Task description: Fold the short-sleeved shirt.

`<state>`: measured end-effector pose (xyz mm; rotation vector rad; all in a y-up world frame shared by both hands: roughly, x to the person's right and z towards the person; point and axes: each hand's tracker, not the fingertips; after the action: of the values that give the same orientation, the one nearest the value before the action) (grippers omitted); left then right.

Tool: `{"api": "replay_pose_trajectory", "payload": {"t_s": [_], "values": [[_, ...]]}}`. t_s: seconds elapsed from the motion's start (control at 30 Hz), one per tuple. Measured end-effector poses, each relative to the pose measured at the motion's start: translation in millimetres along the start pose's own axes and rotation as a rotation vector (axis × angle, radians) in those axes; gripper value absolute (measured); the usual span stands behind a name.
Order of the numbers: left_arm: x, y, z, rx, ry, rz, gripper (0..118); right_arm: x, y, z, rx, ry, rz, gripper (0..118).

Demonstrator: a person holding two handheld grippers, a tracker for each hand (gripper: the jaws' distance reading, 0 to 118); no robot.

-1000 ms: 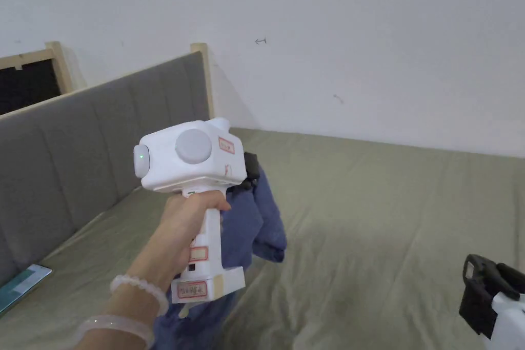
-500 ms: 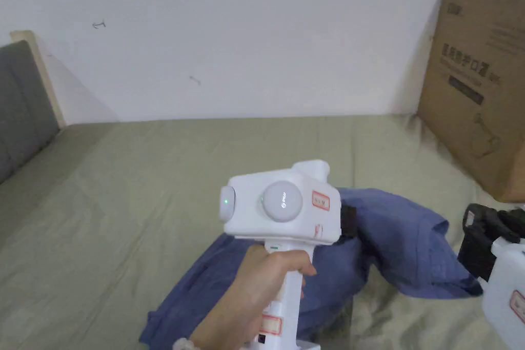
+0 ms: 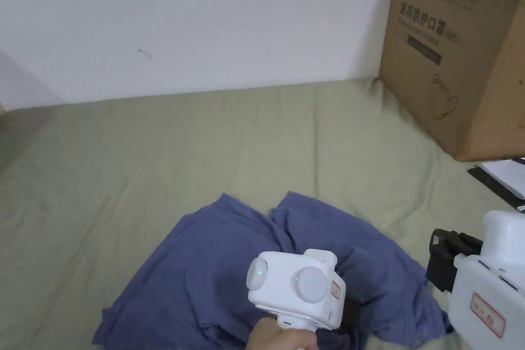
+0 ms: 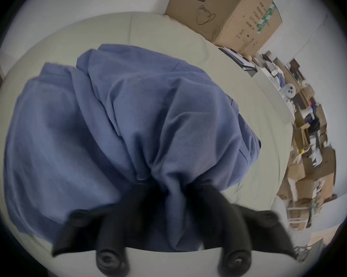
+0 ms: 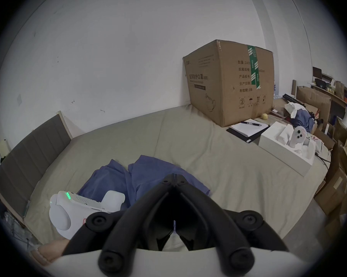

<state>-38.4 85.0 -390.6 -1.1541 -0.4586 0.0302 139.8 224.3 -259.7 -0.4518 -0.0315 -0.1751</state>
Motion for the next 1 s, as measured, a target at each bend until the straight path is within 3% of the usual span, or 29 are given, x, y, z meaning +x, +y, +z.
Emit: {"api": "replay_pose_trajectory", "payload": {"t_s": [0.03, 0.1, 0.27, 0.3, 0.33, 0.4, 0.47, 0.6, 0.73, 0.77, 0.8, 0.9, 1.0], "values": [[-1, -1, 6, 0.012, 0.011, -0.013, 63, -5, 0, -1, -0.003, 0.009, 0.010, 0], [-9, -2, 24, 0.052, -0.014, 0.008, 101, -13, 0, -3, -0.008, 0.028, 0.039, 0], [-41, -17, 85, 0.196, 0.017, 0.112, 101, -35, 2, -9, -0.017, 0.073, 0.081, 0], [-51, -25, 95, 0.222, 0.018, 0.133, 90, -39, 2, -11, -0.018, 0.080, 0.086, 0], [-61, -33, 103, 0.245, 0.026, 0.157, 68, -44, 0, -13, -0.023, 0.093, 0.091, 0], [-76, -51, 107, 0.249, 0.086, 0.196, 0, -52, -5, -17, -0.039, 0.120, 0.096, 0], [-92, -62, 109, 0.269, 0.179, 0.205, 0, -58, -11, -22, -0.053, 0.130, 0.096, 0], [-123, -51, 110, 0.237, 0.148, 0.245, 0, -65, -21, -38, -0.074, 0.129, 0.100, 0], [-147, 4, 123, 0.283, 0.135, 0.245, 0, -63, -22, -55, -0.102, 0.125, 0.099, 0], [-153, 21, 125, 0.283, 0.146, 0.240, 1, -62, -22, -59, -0.107, 0.124, 0.098, 0], [-155, 43, 124, 0.290, 0.158, 0.225, 16, -59, -23, -63, -0.112, 0.122, 0.095, 0], [-179, 101, 113, 0.327, 0.179, 0.242, 92, -51, -25, -74, -0.132, 0.105, 0.092, 0], [-208, 153, 78, 0.255, 0.194, 0.255, 97, -39, -30, -86, -0.162, 0.075, 0.089, 0]]}}
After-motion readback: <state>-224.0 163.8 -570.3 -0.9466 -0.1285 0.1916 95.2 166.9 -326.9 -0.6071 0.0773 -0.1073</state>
